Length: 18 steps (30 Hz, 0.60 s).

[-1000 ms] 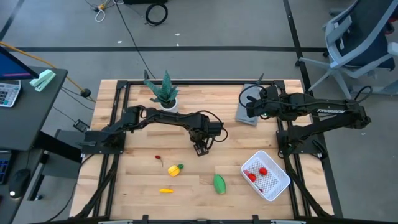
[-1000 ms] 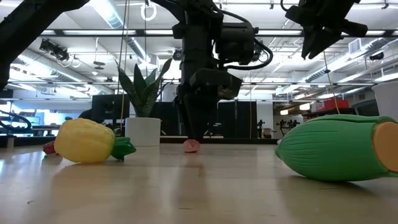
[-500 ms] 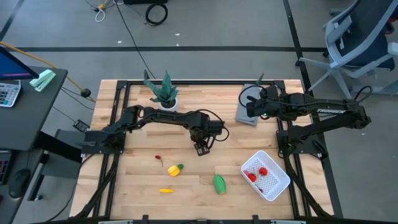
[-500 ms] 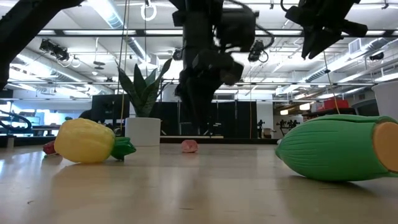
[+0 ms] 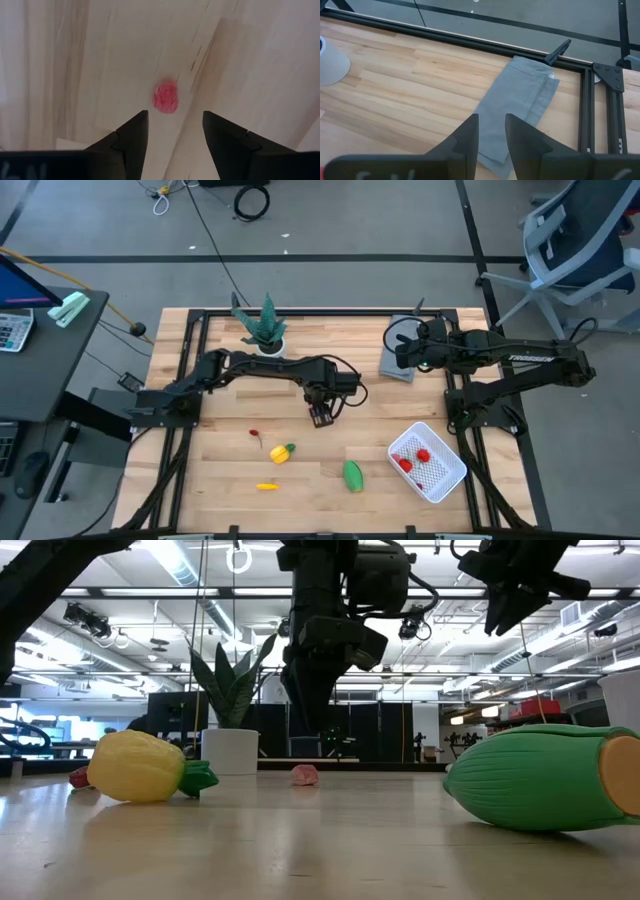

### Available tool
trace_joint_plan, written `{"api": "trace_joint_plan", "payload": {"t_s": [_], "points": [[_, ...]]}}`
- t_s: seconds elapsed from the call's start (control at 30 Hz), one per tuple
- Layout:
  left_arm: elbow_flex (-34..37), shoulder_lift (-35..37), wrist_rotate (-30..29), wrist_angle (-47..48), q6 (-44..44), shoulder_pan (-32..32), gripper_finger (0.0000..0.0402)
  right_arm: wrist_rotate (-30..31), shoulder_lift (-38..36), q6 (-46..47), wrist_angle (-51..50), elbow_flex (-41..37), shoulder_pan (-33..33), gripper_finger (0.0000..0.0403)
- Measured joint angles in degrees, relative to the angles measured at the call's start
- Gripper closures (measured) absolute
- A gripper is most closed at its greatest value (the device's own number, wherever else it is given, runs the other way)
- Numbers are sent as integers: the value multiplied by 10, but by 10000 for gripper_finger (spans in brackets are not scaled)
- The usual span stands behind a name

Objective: Pick and placing Produce into tupperware
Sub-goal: Put the pink peach into the white basket

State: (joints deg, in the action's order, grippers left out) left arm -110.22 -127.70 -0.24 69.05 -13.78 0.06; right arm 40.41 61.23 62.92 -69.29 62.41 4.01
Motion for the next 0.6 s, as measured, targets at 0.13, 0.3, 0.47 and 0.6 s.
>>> {"api": "trace_joint_plan", "payload": {"t_s": [0.13, 0.3, 0.47, 0.6], "points": [[1, -12, -6, -5, 0, -5, 205, 0, 0, 0, -1, 0, 0, 298], [0, -31, -39, 1, 1, -10, 203, -1, 0, 0, -3, 0, 0, 298], [0, -34, -66, 12, 1, -10, 206, -1, 0, 0, -5, 0, 0, 298], [0, -36, -66, 12, 1, -11, 205, -1, 0, 0, -5, 0, 0, 298]]}}
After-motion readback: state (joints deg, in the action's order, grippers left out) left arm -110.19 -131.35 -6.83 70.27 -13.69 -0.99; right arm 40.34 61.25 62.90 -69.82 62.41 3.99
